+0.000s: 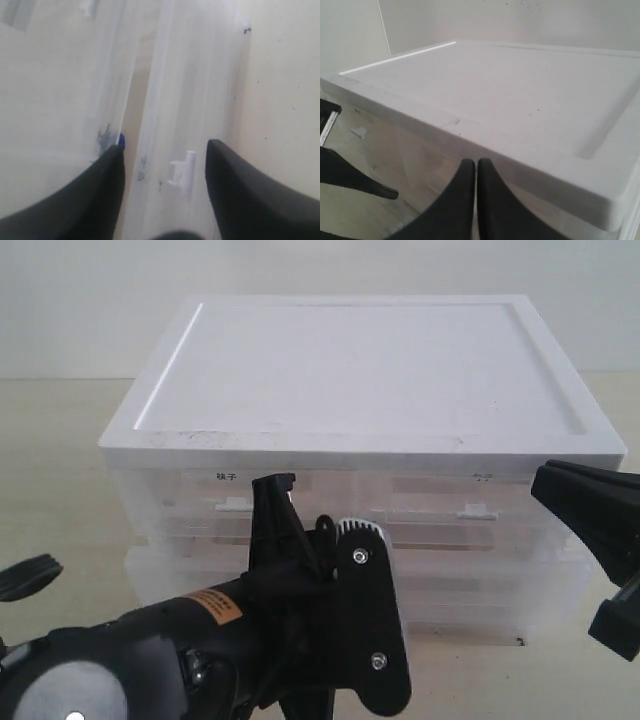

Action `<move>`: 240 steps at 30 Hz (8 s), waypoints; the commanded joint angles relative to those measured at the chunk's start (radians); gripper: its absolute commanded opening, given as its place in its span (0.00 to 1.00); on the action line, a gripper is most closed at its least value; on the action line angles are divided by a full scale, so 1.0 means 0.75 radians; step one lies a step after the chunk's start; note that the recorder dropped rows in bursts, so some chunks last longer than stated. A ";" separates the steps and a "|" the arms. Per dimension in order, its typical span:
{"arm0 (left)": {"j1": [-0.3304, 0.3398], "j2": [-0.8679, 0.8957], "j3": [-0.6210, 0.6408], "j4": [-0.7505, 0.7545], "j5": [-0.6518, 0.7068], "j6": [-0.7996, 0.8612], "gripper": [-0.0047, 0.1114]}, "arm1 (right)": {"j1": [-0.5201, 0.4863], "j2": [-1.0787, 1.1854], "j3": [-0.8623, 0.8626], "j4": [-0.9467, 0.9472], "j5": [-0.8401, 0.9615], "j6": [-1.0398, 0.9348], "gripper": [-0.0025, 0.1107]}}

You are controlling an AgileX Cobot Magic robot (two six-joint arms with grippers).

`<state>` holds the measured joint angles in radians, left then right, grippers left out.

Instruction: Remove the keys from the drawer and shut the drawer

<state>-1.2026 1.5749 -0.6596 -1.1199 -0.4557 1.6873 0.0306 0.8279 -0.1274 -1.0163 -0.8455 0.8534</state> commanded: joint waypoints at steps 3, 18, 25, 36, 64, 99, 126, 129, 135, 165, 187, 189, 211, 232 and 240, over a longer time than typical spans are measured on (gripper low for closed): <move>0.089 -0.012 -0.007 -0.032 0.038 0.018 0.43 | 0.001 0.004 -0.007 -0.004 0.004 0.001 0.02; 0.121 -0.012 0.002 -0.104 0.226 0.169 0.08 | 0.001 0.004 -0.007 -0.007 0.004 0.001 0.02; 0.112 -0.019 0.007 -0.506 0.223 0.541 0.08 | 0.001 0.004 -0.007 -0.007 0.004 0.001 0.02; -0.037 -0.161 0.007 -0.614 0.235 0.593 0.08 | 0.001 0.004 -0.007 -0.007 0.000 0.001 0.02; -0.119 -0.207 0.103 -0.670 0.393 0.593 0.08 | 0.001 0.004 -0.007 -0.007 0.005 0.001 0.02; -0.103 -0.298 -0.077 -0.833 0.127 0.131 0.50 | 0.001 0.004 -0.007 -0.009 0.005 0.010 0.02; -0.034 -0.136 0.009 -0.833 0.390 0.497 0.49 | 0.001 0.004 -0.007 -0.019 0.005 0.026 0.02; -0.034 -0.133 0.009 -0.833 0.446 0.497 0.37 | 0.001 0.004 -0.007 -0.019 0.005 0.026 0.02; -0.034 -0.133 0.009 -0.833 0.460 0.507 0.08 | 0.001 0.004 -0.007 -0.019 0.005 0.026 0.02; -0.037 -0.347 0.115 -0.833 0.713 0.414 0.58 | 0.001 0.004 -0.007 -0.016 0.016 0.027 0.02; -0.032 -0.105 -0.053 -0.833 0.171 -0.044 0.54 | 0.001 0.004 -0.007 -0.016 0.016 0.037 0.02; -0.020 -0.063 -0.082 -0.833 0.176 -0.056 0.54 | 0.001 0.004 -0.007 -0.016 0.016 0.037 0.02; 0.060 0.119 -0.129 -0.833 0.233 -0.169 0.50 | 0.001 0.004 -0.007 -0.019 0.016 0.043 0.02; 0.041 -0.147 -0.129 -0.833 0.259 0.016 0.08 | 0.001 0.004 -0.007 -0.019 0.016 0.045 0.02; -0.160 -0.337 -0.129 -0.833 0.255 0.148 0.08 | 0.001 0.004 -0.007 -0.019 0.016 0.045 0.02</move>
<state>-1.2678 1.3678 -0.7591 -1.7393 -0.2726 1.7654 0.0306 0.8279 -0.1274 -1.0409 -0.8368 0.8893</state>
